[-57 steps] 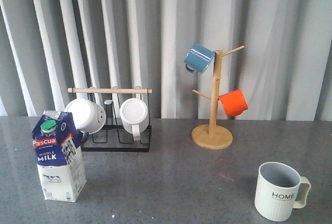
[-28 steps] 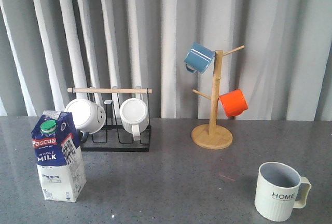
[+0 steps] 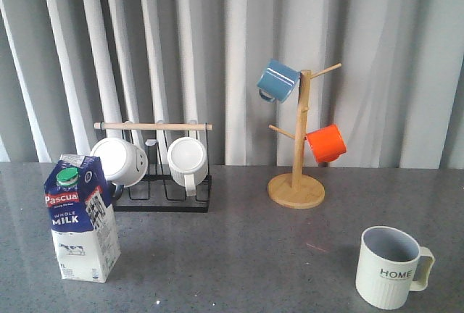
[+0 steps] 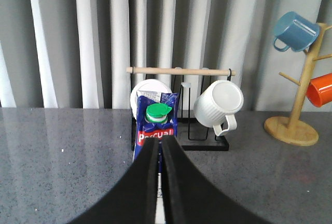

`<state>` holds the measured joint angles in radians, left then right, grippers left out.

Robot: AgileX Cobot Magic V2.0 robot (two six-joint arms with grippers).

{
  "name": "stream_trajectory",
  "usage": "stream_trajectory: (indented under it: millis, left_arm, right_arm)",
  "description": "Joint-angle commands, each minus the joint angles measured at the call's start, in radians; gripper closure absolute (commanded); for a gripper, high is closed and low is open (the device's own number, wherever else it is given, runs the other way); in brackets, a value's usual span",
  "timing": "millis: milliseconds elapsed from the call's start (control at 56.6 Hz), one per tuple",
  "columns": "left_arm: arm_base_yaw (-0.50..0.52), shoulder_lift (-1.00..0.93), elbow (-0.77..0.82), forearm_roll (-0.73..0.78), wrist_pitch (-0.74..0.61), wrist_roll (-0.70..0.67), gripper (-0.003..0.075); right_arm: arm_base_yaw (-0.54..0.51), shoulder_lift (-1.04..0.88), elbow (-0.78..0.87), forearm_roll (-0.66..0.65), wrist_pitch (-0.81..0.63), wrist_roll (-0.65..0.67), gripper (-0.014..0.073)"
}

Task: Place milk next to cup
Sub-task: 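Move the right gripper toward the handle of the white HOME mug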

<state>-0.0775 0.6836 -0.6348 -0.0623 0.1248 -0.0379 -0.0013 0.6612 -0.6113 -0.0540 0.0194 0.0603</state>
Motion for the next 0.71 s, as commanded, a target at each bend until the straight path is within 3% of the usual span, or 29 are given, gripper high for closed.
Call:
stream_trajectory:
  millis: [0, 177, 336, 530, 689]
  left_arm:
    - [-0.006, 0.054, -0.038, -0.009, -0.086, -0.019, 0.0727]
    - [-0.006, 0.113, -0.038, -0.009, -0.125, -0.019, 0.0725]
    - [-0.006, 0.164, -0.038, -0.009, -0.165, -0.019, 0.0710]
    - [-0.006, 0.216, -0.038, -0.006, -0.204, -0.019, 0.0633]
    - [-0.006, 0.248, -0.038, -0.006, -0.230, -0.019, 0.0493]
  right_arm:
    - [-0.003, 0.020, -0.037, 0.020, -0.019, 0.005, 0.0601]
    - [-0.003, 0.022, -0.037, 0.021, 0.009, 0.002, 0.0575]
    - [-0.003, 0.022, -0.037, 0.016, 0.036, -0.002, 0.0481]
    - [-0.003, 0.070, -0.037, -0.010, 0.059, -0.003, 0.0232]
    - [-0.003, 0.116, -0.037, -0.007, 0.046, -0.003, 0.0043]
